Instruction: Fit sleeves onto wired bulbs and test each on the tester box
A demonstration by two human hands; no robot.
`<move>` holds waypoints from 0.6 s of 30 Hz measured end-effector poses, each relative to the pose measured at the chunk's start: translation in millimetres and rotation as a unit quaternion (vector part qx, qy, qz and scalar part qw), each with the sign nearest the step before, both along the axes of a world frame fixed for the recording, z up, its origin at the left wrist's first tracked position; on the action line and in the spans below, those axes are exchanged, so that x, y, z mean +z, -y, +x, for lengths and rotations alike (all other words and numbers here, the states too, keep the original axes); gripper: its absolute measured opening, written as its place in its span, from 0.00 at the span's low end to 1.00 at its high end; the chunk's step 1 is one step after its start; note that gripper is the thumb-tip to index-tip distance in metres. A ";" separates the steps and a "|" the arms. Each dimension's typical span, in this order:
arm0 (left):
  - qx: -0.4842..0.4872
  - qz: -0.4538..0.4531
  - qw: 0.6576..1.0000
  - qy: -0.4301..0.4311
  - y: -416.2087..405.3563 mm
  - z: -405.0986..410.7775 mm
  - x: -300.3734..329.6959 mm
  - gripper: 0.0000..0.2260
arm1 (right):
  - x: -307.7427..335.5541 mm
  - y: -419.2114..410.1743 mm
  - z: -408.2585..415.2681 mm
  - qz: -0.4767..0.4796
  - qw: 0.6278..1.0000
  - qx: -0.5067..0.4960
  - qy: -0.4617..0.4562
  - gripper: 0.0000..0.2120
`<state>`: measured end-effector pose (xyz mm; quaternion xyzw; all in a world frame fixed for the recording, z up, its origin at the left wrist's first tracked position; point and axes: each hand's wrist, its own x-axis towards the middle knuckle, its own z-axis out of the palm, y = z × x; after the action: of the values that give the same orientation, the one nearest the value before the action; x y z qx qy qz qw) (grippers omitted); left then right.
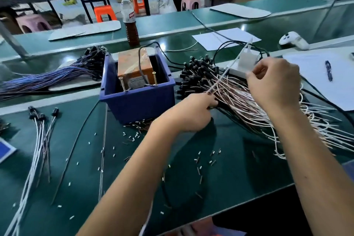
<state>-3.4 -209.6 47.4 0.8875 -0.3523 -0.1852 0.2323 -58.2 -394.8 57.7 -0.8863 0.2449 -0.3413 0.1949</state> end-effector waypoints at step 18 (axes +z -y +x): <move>0.599 0.031 0.788 0.139 -268.9 30.2 -35.6 0.10 | -38.5 -287.8 30.1 -0.087 0.862 0.485 -0.117 0.08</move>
<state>26.9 59.3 11.8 0.9435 0.2272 0.1055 0.2171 -28.1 -107.1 19.3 -0.9401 -0.2255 -0.1171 0.2275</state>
